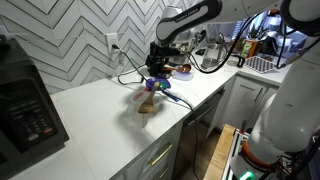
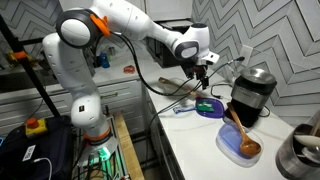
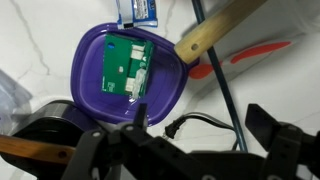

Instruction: Put the green packet in the clear bowl on the left.

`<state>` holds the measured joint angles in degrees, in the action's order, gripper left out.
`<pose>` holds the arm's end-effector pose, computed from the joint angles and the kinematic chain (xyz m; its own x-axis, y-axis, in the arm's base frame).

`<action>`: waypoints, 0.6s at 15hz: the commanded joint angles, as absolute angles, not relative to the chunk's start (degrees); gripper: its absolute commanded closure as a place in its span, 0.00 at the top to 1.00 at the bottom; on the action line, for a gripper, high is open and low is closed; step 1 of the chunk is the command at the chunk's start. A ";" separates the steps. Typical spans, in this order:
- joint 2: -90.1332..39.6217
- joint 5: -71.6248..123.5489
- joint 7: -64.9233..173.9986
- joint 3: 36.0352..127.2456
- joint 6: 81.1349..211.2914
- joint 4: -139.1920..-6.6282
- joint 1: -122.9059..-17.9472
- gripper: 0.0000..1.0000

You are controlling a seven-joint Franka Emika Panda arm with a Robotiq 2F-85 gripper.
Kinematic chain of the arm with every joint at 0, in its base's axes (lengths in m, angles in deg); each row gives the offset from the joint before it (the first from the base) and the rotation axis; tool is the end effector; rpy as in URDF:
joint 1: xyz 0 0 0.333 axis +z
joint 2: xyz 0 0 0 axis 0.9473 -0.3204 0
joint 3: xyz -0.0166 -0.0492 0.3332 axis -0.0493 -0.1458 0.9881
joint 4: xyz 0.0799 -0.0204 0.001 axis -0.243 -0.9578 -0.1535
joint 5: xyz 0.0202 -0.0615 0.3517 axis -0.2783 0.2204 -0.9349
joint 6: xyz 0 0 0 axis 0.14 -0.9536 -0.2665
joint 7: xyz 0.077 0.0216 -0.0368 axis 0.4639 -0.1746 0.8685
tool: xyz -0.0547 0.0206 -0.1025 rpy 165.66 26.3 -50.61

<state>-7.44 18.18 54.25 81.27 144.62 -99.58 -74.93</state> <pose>0.5316 -0.0722 0.4925 0.9278 -0.2739 0.2533 -0.2568 -0.9614 -0.0988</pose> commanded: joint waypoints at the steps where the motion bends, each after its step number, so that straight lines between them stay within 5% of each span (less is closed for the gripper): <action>1: -7.58 18.13 54.32 81.40 144.04 -98.98 -75.06 1.00; 9: -14.34 29.14 46.27 78.85 135.26 -93.98 -77.39 1.00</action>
<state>-10.89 26.71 48.60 79.62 140.15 -97.27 -76.72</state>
